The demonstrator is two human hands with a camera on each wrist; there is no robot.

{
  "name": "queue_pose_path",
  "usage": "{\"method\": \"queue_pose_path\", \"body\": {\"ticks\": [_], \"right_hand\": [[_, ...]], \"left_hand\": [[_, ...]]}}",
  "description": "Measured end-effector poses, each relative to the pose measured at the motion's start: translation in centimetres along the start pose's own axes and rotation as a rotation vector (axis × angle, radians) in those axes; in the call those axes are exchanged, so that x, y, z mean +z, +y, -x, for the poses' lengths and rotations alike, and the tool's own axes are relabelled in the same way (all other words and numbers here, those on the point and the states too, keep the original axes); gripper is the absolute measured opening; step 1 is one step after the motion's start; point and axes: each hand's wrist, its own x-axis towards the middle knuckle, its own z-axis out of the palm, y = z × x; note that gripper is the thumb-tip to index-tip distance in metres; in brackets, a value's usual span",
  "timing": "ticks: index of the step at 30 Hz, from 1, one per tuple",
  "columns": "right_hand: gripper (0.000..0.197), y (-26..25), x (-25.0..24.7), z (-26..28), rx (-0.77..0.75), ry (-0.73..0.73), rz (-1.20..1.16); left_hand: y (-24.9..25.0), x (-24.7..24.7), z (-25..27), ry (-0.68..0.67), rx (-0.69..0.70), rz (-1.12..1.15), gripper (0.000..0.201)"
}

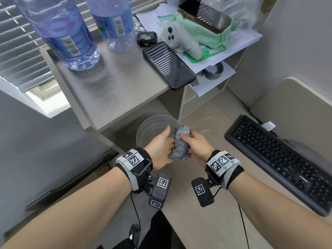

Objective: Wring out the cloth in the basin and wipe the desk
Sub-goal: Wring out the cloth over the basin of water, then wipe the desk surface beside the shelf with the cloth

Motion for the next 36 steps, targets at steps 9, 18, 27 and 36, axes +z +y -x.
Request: {"method": "queue_pose_path", "body": {"ticks": [9,18,27,36], "right_hand": [[0.041,2.2,-5.0,3.0,0.204,-0.012,-0.567],[0.034,3.9,-8.9,3.8,0.199,-0.104,-0.463],[0.042,4.0,-10.5,-2.1,-0.160,0.360,0.660],[0.081,7.8,-9.4,-8.1,-0.150,0.161,1.442]], "left_hand": [[0.2,4.0,-0.5,0.018,0.143,0.066,0.047],[-1.1,6.6,-3.4,0.023,0.176,-0.222,0.036],[-2.4,2.0,-7.6,-0.087,0.262,-2.183,0.044],[-0.1,1.3,-8.4,0.054,0.206,-2.394,0.037]]}}
